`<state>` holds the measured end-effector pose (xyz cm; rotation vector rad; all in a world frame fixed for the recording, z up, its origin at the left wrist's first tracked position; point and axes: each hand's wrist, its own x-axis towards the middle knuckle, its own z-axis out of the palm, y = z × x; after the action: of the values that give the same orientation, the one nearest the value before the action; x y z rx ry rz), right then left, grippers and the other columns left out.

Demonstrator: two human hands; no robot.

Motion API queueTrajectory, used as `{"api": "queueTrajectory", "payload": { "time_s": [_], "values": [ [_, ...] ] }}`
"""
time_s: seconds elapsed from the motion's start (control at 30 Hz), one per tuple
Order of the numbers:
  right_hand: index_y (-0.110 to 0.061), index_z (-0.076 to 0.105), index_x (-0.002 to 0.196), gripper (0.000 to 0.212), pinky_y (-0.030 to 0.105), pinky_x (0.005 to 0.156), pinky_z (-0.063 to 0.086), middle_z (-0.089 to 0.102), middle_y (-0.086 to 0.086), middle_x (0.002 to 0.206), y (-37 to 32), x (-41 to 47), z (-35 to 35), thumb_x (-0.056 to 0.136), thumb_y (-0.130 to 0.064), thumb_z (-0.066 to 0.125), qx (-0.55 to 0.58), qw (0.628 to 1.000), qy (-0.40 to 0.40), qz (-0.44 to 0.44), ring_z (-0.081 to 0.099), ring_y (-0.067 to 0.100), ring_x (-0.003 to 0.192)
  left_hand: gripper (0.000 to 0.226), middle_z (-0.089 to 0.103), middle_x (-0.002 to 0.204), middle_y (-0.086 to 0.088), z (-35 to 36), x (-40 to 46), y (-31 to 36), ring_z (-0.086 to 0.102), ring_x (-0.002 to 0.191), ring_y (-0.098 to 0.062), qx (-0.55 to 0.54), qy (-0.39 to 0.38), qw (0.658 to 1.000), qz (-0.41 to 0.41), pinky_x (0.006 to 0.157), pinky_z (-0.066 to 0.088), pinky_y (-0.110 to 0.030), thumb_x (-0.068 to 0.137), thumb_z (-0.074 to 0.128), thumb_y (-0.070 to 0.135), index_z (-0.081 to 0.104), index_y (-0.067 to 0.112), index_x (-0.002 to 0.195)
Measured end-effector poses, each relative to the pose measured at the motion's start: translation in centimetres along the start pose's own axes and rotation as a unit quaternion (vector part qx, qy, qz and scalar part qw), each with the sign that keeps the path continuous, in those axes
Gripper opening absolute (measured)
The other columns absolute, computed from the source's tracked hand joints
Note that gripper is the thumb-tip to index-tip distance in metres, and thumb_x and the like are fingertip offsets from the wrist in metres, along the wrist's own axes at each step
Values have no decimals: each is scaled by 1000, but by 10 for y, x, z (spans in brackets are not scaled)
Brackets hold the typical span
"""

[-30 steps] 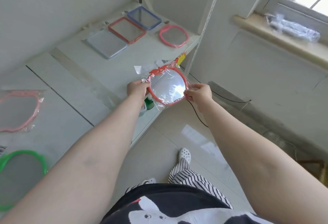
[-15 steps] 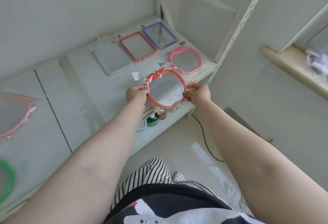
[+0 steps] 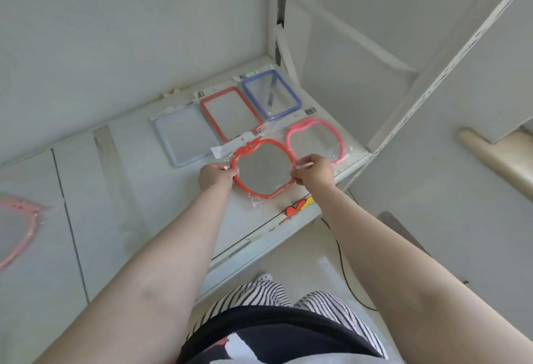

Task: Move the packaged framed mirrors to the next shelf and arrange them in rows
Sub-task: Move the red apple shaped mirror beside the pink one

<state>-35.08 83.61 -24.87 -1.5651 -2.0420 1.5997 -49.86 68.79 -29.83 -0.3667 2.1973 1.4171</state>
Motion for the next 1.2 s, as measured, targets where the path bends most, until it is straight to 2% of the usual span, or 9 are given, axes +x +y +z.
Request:
{"api": "queueTrajectory", "payload": {
  "time_s": [0.2,0.37,0.47,0.57,0.73,0.83,0.93,1.03,1.2],
  "values": [
    [-12,50,95,23,31,59,55,73,20,91,5,15,2,82,-1,65,-63,998,-18,-8,68,27,63,19,75,89,-18,7,-2,1,74,85,-32,73,20,997,11,84,58,-37,66,83,15,65,16,69],
    [-11,50,94,22,44,73,59,75,19,80,5,21,3,79,-4,65,-117,992,-34,-19,73,34,75,51,62,119,-14,7,-28,13,63,108,-31,131,96,986,29,85,49,-34,74,78,23,53,4,115],
    [-8,54,92,19,50,73,60,74,18,81,10,21,4,77,-5,65,-139,989,-45,-24,73,35,77,55,50,128,-14,16,-48,13,50,120,-35,285,165,928,175,94,44,-41,76,75,30,49,9,120],
    [-11,55,88,14,47,72,60,73,16,84,11,17,1,78,-13,64,-166,984,-45,-37,71,35,79,80,34,149,-12,39,-63,9,31,140,-31,399,66,858,316,112,29,-41,73,74,44,37,22,141],
    [-16,62,95,21,30,66,44,67,7,93,9,16,-17,92,-33,50,-335,936,19,-108,64,32,83,104,-11,162,-11,64,-67,-6,-8,150,-34,496,-42,828,258,121,0,-52,75,61,65,5,27,154],
    [-19,60,115,29,36,79,46,56,6,121,15,30,-28,93,-34,52,-317,932,70,-159,51,29,115,101,-16,161,-12,66,-67,-7,-11,149,-36,509,-35,822,254,120,-3,-53,78,58,65,3,27,154],
    [-30,48,135,44,43,111,31,34,11,149,25,47,-34,92,-38,53,-352,920,36,-170,22,31,142,100,-19,160,-12,70,-69,-7,-14,149,-36,517,-34,819,245,120,-4,-53,79,55,67,0,28,153],
    [-38,39,139,48,46,120,13,11,13,159,34,56,-35,93,-40,53,-371,915,1,-158,0,31,149,98,-19,160,-12,72,-69,-6,-14,149,-36,522,-28,818,239,119,-4,-54,80,53,67,1,28,153],
    [-38,37,140,51,44,121,12,5,14,161,39,55,-40,93,-38,56,-348,922,-3,-169,-5,30,150,100,-20,160,-12,75,-66,-5,-15,149,-35,520,-31,821,235,119,-4,-54,79,56,67,2,29,154]
  ]
}}
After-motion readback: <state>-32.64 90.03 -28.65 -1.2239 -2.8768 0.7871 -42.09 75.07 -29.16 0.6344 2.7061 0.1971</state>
